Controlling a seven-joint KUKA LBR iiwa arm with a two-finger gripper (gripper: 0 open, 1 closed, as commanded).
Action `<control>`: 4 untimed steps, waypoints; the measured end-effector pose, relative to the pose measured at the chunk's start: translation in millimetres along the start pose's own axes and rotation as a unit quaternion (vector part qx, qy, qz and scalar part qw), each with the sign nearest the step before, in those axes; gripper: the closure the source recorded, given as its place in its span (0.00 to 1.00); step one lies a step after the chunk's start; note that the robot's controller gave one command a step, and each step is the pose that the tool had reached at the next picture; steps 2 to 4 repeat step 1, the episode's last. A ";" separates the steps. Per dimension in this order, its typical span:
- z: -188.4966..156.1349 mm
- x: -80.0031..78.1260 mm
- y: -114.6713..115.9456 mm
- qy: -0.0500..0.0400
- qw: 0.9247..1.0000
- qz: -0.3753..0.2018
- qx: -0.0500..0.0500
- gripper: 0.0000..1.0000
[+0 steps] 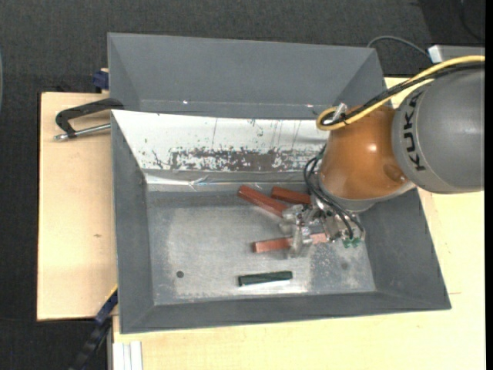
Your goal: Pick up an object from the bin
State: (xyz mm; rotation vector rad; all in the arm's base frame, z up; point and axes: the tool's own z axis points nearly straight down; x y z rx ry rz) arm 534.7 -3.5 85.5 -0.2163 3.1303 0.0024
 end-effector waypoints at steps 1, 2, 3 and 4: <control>-6.0 -1.1 -0.1 -0.002 1.000 0.000 0.000 1.00; -6.0 -1.1 -0.1 -0.002 1.000 0.000 0.000 1.00; -6.0 -1.1 -0.1 -0.002 1.000 0.000 0.000 1.00; -6.0 -1.1 -0.1 -0.002 1.000 0.000 0.000 1.00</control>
Offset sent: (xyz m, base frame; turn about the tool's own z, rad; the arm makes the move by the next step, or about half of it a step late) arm 0.0001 0.0000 0.0592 0.0000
